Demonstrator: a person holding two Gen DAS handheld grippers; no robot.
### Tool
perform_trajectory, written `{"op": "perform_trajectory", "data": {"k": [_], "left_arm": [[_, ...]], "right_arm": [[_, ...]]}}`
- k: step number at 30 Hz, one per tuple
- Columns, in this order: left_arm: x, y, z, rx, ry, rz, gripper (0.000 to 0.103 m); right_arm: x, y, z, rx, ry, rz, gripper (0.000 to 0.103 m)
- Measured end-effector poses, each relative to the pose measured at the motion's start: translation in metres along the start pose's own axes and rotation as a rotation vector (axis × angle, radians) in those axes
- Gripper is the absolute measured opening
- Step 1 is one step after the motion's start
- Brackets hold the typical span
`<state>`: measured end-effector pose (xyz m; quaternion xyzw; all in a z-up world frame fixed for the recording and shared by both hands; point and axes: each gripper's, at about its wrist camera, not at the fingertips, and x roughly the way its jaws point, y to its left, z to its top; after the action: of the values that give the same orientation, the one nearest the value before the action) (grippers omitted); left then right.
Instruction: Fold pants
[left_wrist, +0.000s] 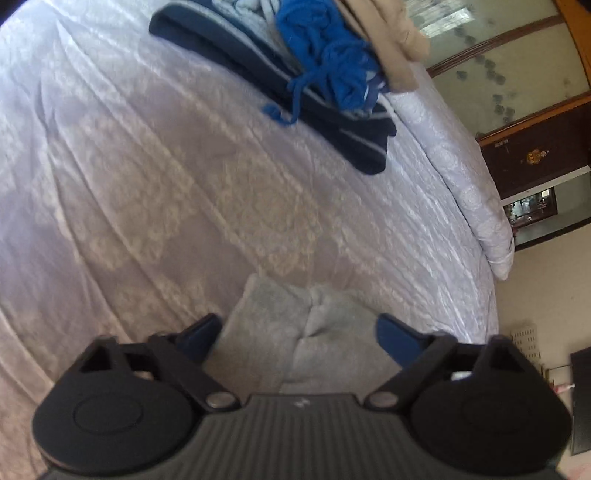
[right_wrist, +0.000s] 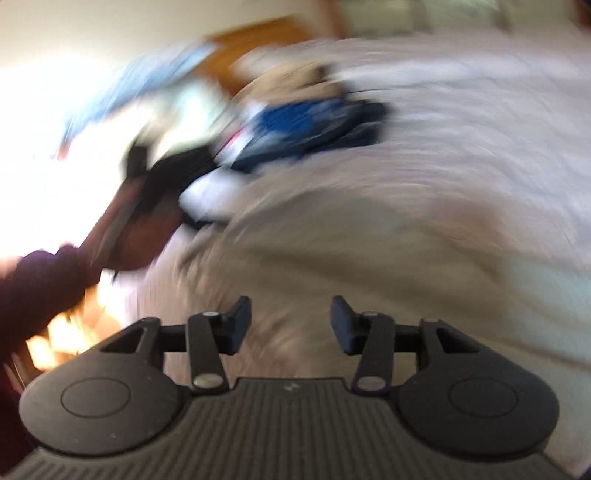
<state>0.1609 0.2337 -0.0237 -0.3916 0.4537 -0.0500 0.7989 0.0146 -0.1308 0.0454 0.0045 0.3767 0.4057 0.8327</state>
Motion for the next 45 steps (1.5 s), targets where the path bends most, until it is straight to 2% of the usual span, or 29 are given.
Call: {"op": "perform_trajectory", "data": {"k": [1,2,4,5,6,7,8,10,13,14,16,19,21,23,26,29,32,35,37,38,40,42,43,44,45], "left_arm": [[-0.001,-0.001,-0.005,0.034,-0.015,0.027,0.071],[0.001,-0.003,-0.007,0.065,-0.015,0.048,0.047],[0.002,-0.001,-0.010,0.055,-0.021,0.060,0.037],[-0.001,0.000,-0.009,0.041,-0.028,0.058,0.030],[-0.007,0.002,-0.009,0.027,-0.035,0.049,0.026],[-0.015,0.002,-0.006,0.013,-0.048,0.033,0.026],[-0.023,0.002,-0.004,0.011,-0.065,0.013,0.025],[-0.039,-0.002,-0.004,0.035,-0.096,-0.007,0.024],[-0.038,-0.008,-0.011,0.092,-0.071,0.030,0.024],[-0.033,-0.008,-0.014,0.109,-0.062,0.054,0.024],[-0.024,-0.005,-0.016,0.103,-0.052,0.104,0.027],[-0.030,0.009,-0.015,-0.011,-0.047,0.049,0.038],[-0.043,0.014,-0.016,-0.042,-0.058,0.023,0.058],[-0.061,0.018,-0.023,-0.032,-0.084,-0.011,0.063],[-0.090,0.030,-0.036,-0.053,-0.129,-0.055,0.069],[-0.104,0.034,-0.054,-0.034,-0.143,-0.086,0.081],[-0.102,0.033,-0.072,0.020,-0.134,-0.023,0.086],[-0.094,0.038,-0.087,0.044,-0.087,-0.020,0.086],[-0.092,0.040,-0.097,0.044,-0.094,-0.017,0.086],[-0.093,0.039,-0.100,0.057,-0.107,-0.008,0.081],[-0.096,0.036,-0.108,0.074,-0.125,0.041,0.055],[-0.097,0.036,-0.113,0.083,-0.136,0.098,0.022],[-0.099,0.037,-0.114,0.088,-0.138,0.115,0.019],[-0.102,0.039,-0.115,0.081,-0.141,0.113,0.016],[-0.105,0.042,-0.116,0.069,-0.147,0.109,0.015]], "right_arm": [[0.006,0.013,-0.006,-0.071,0.024,-0.009,0.063],[0.013,0.024,-0.015,-0.132,0.052,-0.033,0.063],[0.029,0.034,-0.028,-0.242,0.102,-0.126,0.061],[0.037,0.037,-0.034,-0.298,0.124,-0.182,0.044],[0.042,0.031,-0.038,-0.346,0.137,-0.237,0.013],[0.043,0.030,-0.040,-0.382,0.131,-0.282,0.012],[0.039,0.022,-0.035,-0.358,0.134,-0.252,0.007],[0.017,0.009,-0.029,-0.261,0.133,-0.160,0.007],[-0.005,-0.011,-0.031,-0.182,0.166,0.010,0.007],[-0.004,-0.017,-0.037,-0.157,0.193,0.032,0.007],[0.007,-0.034,-0.051,-0.064,0.251,0.059,0.008],[0.011,-0.054,-0.057,0.144,0.185,0.112,0.012],[0.005,-0.056,-0.056,0.183,0.150,0.141,0.028],[-0.008,-0.057,-0.048,0.189,0.098,0.135,0.036],[-0.021,-0.077,-0.030,0.236,-0.007,0.070,0.036],[-0.015,-0.106,-0.004,0.314,-0.077,-0.080,0.036],[0.013,-0.120,0.025,0.236,-0.065,-0.208,0.036],[0.057,-0.120,0.051,0.092,0.001,-0.205,0.036],[0.081,-0.116,0.062,-0.009,0.063,-0.174,0.036],[0.093,-0.113,0.068,-0.055,0.091,-0.149,0.036],[0.106,-0.107,0.073,-0.158,0.146,-0.114,0.038],[0.123,-0.104,0.074,-0.233,0.215,-0.118,0.039],[0.129,-0.104,0.070,-0.246,0.257,-0.126,0.036],[0.129,-0.105,0.062,-0.257,0.293,-0.144,0.022],[0.129,-0.102,0.061,-0.270,0.281,-0.153,0.016]]}}
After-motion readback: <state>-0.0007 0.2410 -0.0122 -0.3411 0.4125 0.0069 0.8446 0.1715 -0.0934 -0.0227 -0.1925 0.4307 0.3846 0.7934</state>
